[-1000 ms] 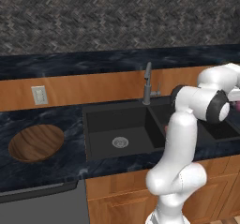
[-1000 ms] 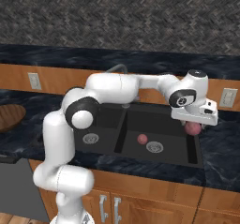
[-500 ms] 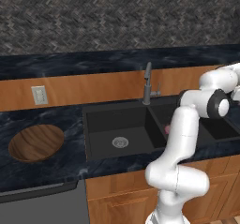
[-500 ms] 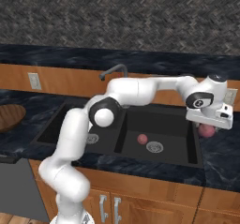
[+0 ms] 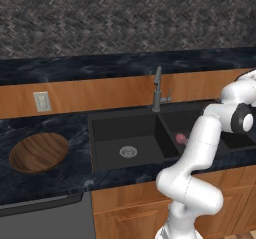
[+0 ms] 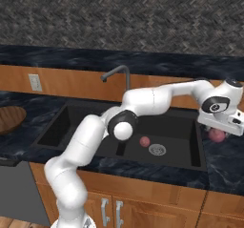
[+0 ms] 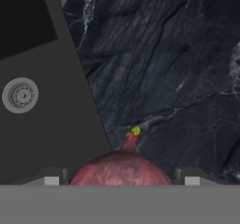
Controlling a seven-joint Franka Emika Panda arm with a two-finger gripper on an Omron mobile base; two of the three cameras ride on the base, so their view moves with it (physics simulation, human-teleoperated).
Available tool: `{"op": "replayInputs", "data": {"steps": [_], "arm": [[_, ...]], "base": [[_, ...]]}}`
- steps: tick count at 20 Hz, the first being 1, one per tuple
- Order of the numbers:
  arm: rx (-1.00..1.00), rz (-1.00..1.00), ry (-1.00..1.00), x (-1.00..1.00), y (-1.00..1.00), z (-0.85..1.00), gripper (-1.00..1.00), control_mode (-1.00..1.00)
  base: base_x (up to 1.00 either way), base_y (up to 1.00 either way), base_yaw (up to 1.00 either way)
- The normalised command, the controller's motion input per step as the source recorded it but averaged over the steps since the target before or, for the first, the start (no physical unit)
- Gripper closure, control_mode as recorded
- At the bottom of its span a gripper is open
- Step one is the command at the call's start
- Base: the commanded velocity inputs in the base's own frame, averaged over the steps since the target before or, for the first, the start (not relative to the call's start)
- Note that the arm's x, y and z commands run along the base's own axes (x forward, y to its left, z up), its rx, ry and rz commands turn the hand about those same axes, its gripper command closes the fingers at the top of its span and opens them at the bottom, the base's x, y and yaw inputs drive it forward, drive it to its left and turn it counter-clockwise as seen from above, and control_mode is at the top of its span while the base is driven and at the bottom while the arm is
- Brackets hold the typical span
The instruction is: Remove the onion and onion from the sink. Then move the bowl and cup from the counter to the sink for washing.
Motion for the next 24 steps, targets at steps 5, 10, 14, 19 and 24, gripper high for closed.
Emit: {"op": "replayInputs", "data": {"steps": [5,10,14,19,24], "arm": [[-0.03,-0.1,0.0,0.14,-0.14,-0.24,1.0,-1.0],[-0.08,-0.08,0.03,0.11,-0.13,-0.27,1.0,-1.0],[-0.04,-0.03,0.04,-0.02,-0.16,-0.19,1.0,-1.0],[0.0,0.0,0.08,-0.2,-0.03,-0.14,1.0,-1.0],[0.0,0.0,0.09,-0.21,-0.05,-0.12,1.0,-1.0]], "base": [[0.0,0.0,0.0],[0.0,0.0,0.0],[0.0,0.0,0.0],[0.0,0.0,0.0],[0.0,0.0,0.0]]}}
